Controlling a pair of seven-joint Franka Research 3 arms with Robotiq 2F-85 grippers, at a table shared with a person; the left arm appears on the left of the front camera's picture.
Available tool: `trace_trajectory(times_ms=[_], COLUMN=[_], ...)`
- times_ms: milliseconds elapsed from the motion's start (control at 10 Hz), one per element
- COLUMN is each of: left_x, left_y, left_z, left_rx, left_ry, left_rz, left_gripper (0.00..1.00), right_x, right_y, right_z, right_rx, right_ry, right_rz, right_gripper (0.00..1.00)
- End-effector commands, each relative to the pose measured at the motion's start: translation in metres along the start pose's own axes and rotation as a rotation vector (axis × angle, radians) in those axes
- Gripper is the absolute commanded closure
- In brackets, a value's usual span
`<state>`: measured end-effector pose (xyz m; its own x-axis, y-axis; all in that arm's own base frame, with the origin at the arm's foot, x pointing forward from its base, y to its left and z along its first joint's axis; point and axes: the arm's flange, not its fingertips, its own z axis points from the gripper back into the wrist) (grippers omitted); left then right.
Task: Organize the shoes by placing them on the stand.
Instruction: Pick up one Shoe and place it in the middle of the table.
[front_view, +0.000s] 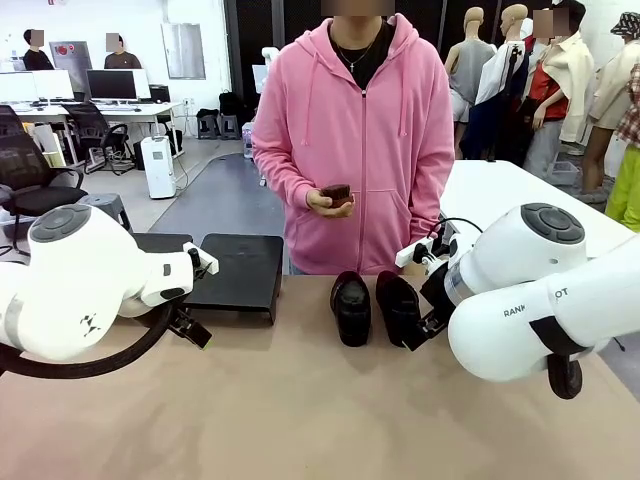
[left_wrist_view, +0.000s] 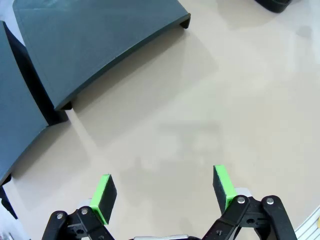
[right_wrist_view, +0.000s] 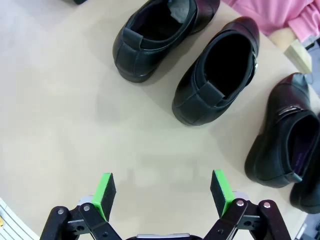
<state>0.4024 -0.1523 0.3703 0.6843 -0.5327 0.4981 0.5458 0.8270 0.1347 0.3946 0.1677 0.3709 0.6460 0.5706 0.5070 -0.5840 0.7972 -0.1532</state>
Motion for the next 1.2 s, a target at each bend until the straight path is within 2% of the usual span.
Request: trace_trajectory(times_ms=[0, 700, 800, 1000, 1100], left_x=[0.0, 0.0, 0.0, -0.002, -0.011], left_y=[0.0, 0.0, -0.009, -0.019, -0.02], left_z=[0.0, 0.0, 0.021, 0.089, 0.12], left_rx=[0.0, 0.0, -0.042, -0.139, -0.149], left_ry=[0.0, 0.0, 0.034, 0.07, 0.063], left_rz=[0.0, 0.0, -0.005, 0.226, 0.267], left_gripper=[0.0, 0.0, 0.0, 0.0, 0.0], right_x=[0.0, 0.0, -0.001, -0.015, -0.026], right_y=[0.0, 0.0, 0.001, 0.004, -0.001], right_z=[0.0, 0.0, 0.024, 0.093, 0.129], right_rx=[0.0, 0.0, 0.04, 0.147, 0.166], right_ry=[0.0, 0.0, -0.008, 0.023, 0.028], right_rz=[-0.001, 0.0, -0.038, -0.138, -0.201], right_gripper=[0.0, 0.0, 0.0, 0.0, 0.0])
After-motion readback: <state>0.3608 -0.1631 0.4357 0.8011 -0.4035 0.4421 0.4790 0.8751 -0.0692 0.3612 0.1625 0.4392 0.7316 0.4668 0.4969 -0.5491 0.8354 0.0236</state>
